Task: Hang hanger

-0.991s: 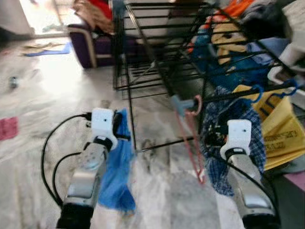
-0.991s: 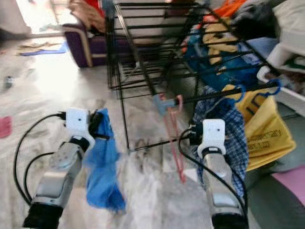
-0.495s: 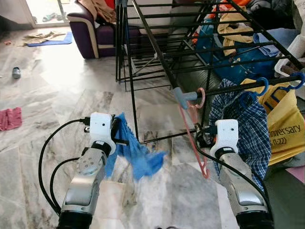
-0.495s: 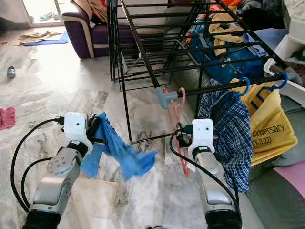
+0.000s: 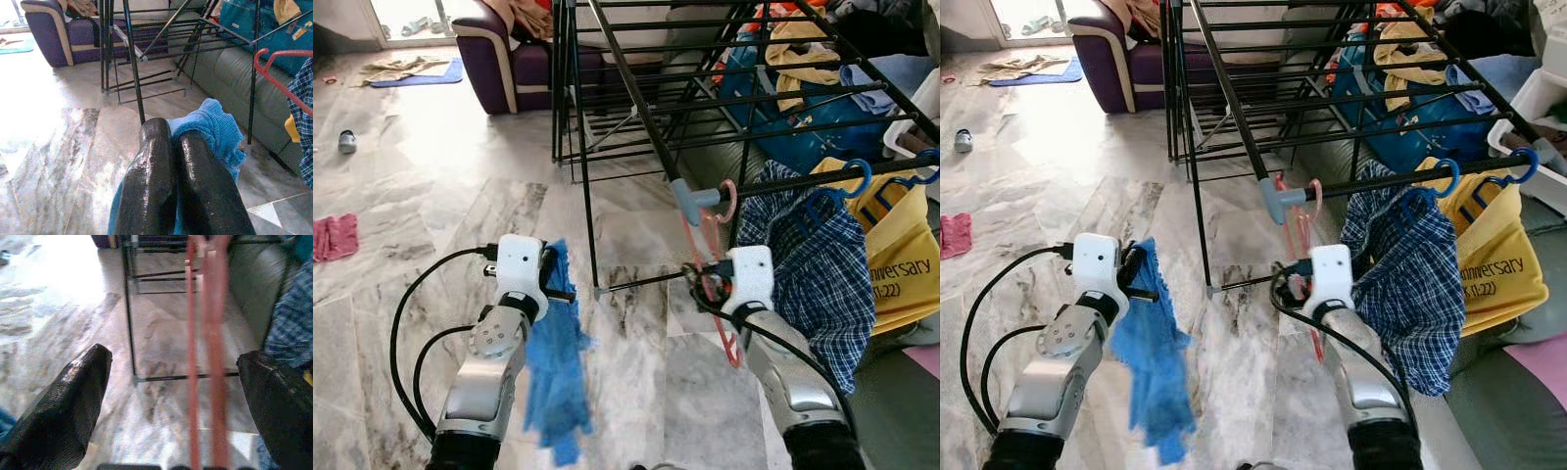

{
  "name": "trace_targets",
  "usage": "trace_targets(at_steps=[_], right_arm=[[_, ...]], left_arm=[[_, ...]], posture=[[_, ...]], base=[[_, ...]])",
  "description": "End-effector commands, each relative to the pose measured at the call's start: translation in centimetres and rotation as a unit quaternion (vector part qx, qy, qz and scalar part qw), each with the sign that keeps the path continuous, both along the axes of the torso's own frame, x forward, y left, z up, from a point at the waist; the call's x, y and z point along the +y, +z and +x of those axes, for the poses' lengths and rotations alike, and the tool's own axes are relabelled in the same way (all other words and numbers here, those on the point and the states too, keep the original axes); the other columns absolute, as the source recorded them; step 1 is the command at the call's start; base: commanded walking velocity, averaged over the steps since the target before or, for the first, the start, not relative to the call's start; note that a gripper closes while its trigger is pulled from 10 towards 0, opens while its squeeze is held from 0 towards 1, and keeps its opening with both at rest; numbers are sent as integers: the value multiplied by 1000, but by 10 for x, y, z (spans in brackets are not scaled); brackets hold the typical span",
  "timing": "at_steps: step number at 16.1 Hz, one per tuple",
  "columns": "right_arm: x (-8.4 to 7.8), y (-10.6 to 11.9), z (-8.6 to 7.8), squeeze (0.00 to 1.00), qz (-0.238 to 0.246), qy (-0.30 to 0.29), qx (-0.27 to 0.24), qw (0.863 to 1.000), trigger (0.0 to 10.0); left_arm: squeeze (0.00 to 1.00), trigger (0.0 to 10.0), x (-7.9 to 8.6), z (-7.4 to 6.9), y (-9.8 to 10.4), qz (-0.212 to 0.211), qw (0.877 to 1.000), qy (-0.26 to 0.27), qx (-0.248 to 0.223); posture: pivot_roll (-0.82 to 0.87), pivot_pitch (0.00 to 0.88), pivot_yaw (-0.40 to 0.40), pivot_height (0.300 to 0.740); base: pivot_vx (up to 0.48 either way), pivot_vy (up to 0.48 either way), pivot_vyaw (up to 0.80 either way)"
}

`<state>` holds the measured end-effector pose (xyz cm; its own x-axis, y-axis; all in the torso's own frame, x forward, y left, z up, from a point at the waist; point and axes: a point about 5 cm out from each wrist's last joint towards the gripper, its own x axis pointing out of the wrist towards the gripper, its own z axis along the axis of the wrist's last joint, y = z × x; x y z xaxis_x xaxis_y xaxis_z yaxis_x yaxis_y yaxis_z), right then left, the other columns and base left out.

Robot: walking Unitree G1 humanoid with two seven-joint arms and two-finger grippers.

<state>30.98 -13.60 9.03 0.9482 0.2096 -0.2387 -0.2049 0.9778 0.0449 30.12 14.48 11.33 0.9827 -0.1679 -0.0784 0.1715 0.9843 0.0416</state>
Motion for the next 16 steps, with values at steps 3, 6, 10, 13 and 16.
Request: trace_targets(at_steps=[3, 6, 10, 13, 16], right_arm=[[-4, -10, -1, 0, -7, -14, 35, 999, 0], [-11, -14, -1, 0, -15, -29, 45, 998, 0], [-16, -8, 4, 0, -32, -32, 28, 999, 0], [-17, -7, 6, 0, -32, -33, 28, 999, 0], [-17, -7, 6, 0, -34, -31, 30, 998, 0]], left_arm=[[0, 10000, -5, 1, 2, 5, 1000, -7, 1], [0, 10000, -5, 2, 1, 6, 1000, -7, 4], [0, 10000, -7, 5, 2, 5, 1000, -10, 2], [0, 10000, -7, 5, 2, 6, 1000, -9, 4], [0, 10000, -6, 6, 1, 6, 1000, -8, 6]], posture=[[43, 97, -88, 740], [41, 94, -89, 740], [33, 89, -85, 740], [33, 89, -87, 740], [34, 90, -88, 740]], base=[[0, 0, 0], [0, 0, 0], [0, 0, 0], [0, 0, 0], [0, 0, 0]])
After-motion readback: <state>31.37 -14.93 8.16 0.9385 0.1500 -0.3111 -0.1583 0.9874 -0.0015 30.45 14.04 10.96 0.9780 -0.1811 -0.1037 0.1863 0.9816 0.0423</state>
